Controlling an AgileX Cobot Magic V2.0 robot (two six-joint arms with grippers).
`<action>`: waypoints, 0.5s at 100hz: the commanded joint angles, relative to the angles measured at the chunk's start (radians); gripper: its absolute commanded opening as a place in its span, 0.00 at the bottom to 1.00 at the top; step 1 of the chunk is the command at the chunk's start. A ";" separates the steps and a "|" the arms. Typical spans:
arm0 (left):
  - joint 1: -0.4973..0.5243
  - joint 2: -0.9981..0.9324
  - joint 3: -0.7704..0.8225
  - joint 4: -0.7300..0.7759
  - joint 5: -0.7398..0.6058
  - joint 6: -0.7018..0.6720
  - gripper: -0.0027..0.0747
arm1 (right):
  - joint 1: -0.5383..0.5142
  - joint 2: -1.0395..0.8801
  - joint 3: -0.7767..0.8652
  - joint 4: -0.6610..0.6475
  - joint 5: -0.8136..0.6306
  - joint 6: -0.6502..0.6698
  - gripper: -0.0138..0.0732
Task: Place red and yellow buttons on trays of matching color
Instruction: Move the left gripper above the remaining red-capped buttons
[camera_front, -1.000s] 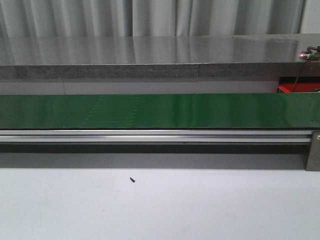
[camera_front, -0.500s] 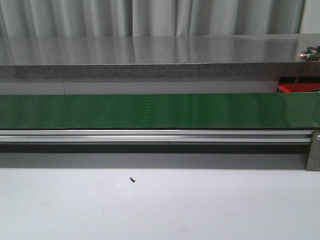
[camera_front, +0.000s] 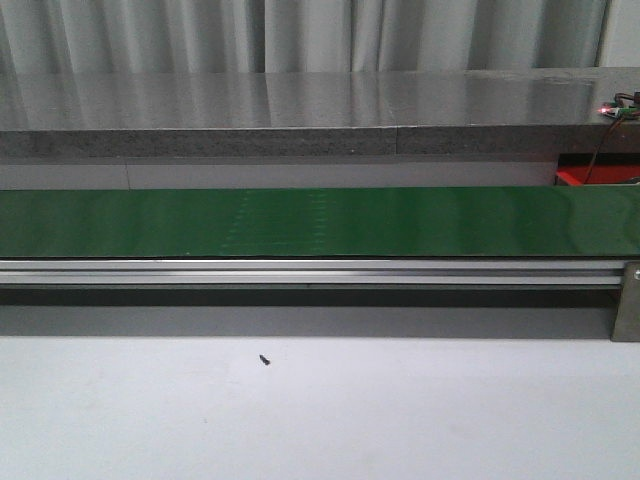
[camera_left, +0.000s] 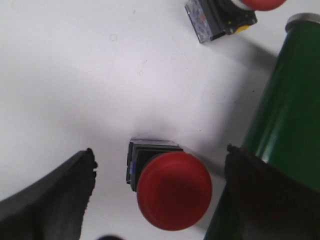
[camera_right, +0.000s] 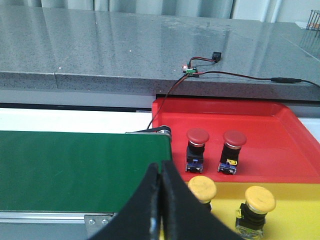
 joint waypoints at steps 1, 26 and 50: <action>0.003 -0.042 -0.031 -0.006 -0.003 -0.010 0.66 | 0.000 0.003 -0.026 -0.005 -0.086 -0.001 0.02; 0.003 -0.040 -0.031 -0.004 0.008 -0.010 0.60 | 0.000 0.003 -0.026 -0.005 -0.086 -0.001 0.02; 0.003 -0.040 -0.031 -0.011 0.026 -0.010 0.33 | 0.000 0.003 -0.026 -0.005 -0.086 -0.001 0.02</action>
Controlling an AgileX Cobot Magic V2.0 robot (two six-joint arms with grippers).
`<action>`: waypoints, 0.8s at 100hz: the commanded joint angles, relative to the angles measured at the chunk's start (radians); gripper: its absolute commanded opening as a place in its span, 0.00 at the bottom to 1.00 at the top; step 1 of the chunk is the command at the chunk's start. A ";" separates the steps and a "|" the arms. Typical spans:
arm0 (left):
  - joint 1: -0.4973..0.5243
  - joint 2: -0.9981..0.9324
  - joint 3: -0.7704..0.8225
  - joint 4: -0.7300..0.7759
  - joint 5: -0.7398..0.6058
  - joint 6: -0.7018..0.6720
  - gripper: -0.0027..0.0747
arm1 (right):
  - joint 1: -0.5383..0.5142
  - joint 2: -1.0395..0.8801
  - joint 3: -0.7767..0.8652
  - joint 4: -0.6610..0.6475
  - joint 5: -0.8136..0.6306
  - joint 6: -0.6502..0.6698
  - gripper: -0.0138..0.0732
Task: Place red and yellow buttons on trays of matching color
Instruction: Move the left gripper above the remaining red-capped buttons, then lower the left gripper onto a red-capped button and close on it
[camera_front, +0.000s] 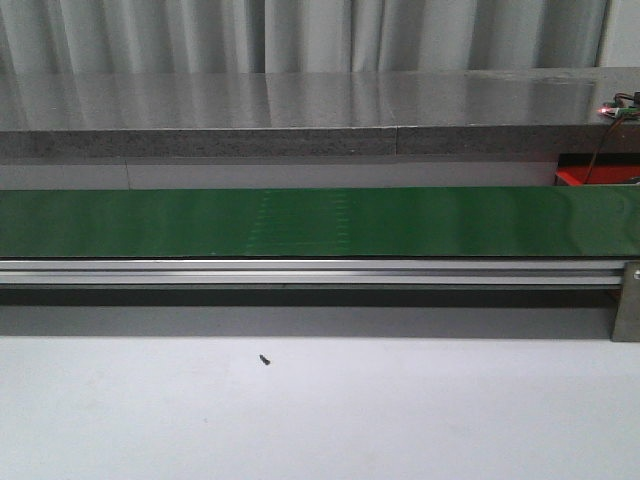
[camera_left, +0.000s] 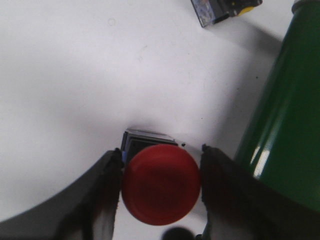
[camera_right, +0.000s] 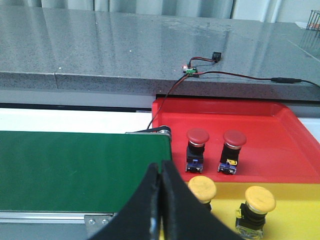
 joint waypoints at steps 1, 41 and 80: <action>0.003 -0.042 -0.031 -0.024 -0.005 -0.010 0.32 | 0.000 0.003 -0.026 -0.005 -0.086 -0.001 0.02; 0.003 -0.104 -0.031 -0.026 -0.008 -0.010 0.20 | 0.000 0.003 -0.026 -0.005 -0.086 -0.001 0.02; 0.001 -0.294 -0.031 -0.100 0.056 -0.010 0.20 | 0.000 0.003 -0.026 -0.005 -0.086 -0.001 0.02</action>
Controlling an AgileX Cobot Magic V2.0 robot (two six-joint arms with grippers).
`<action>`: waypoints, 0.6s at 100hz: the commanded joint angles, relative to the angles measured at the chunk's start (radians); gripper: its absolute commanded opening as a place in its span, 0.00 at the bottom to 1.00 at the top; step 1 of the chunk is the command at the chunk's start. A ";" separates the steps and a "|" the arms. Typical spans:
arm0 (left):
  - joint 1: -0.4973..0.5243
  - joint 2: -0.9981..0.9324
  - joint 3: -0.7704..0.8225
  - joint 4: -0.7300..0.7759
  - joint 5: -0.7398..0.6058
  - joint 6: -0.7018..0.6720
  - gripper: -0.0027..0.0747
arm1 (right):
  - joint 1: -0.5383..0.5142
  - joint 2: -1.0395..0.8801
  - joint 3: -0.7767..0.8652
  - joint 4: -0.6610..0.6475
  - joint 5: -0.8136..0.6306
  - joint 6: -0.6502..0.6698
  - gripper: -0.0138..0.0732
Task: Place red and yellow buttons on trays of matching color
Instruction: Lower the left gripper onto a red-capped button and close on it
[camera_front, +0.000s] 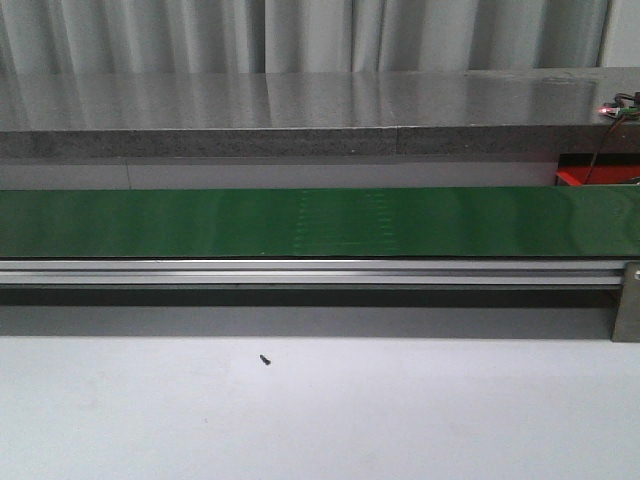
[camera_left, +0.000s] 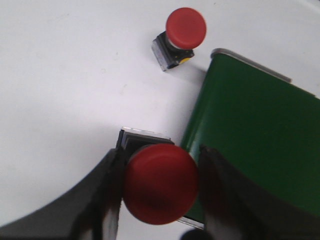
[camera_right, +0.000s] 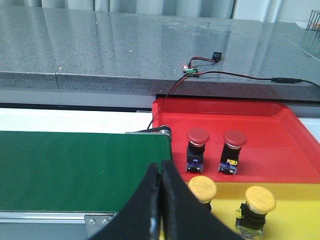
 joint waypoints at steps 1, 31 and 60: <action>-0.001 -0.073 -0.030 -0.073 0.011 -0.008 0.20 | 0.000 0.003 -0.026 -0.005 -0.086 -0.001 0.02; -0.109 -0.071 -0.030 -0.070 0.018 -0.005 0.20 | 0.000 0.003 -0.026 -0.005 -0.086 -0.001 0.02; -0.186 -0.010 -0.030 -0.070 -0.020 -0.005 0.20 | 0.000 0.003 -0.026 -0.005 -0.086 -0.001 0.02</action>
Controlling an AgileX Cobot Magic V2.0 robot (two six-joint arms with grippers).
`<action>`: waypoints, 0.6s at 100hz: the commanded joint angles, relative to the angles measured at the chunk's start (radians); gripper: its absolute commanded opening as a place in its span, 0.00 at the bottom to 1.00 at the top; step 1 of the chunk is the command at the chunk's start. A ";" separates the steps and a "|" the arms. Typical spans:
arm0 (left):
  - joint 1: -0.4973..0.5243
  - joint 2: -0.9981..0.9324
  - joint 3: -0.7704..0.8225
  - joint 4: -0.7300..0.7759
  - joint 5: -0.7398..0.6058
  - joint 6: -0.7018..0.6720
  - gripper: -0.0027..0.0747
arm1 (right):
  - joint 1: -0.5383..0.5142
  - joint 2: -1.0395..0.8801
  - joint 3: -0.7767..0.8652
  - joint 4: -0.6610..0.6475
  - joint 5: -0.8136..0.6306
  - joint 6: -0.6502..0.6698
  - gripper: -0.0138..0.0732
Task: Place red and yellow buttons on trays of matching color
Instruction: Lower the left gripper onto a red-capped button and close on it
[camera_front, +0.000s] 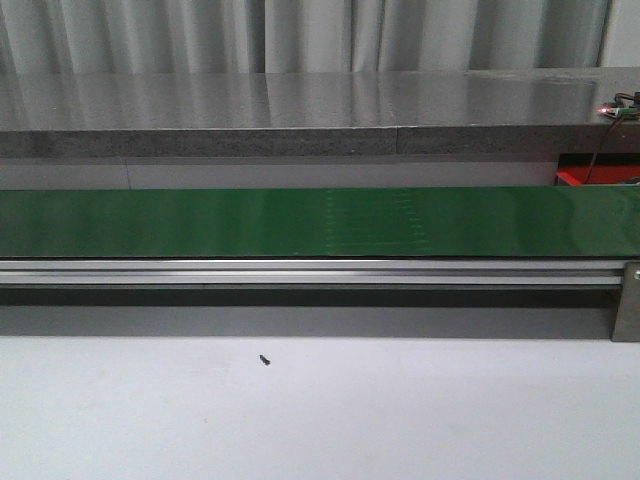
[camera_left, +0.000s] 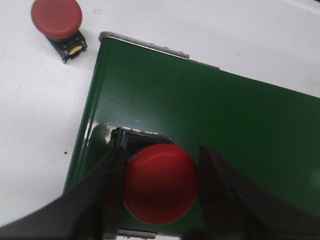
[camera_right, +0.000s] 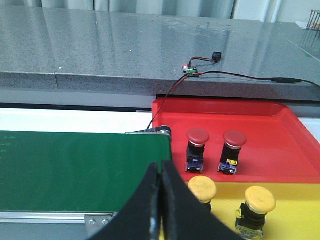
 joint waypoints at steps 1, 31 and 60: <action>-0.013 -0.027 -0.030 -0.035 -0.048 -0.005 0.20 | 0.000 0.003 -0.026 -0.005 -0.086 -0.001 0.02; -0.015 -0.027 -0.030 -0.037 -0.053 -0.005 0.54 | 0.000 0.003 -0.026 -0.005 -0.086 -0.001 0.02; -0.015 -0.048 -0.030 -0.184 -0.070 0.055 0.72 | 0.000 0.003 -0.026 -0.005 -0.086 -0.001 0.02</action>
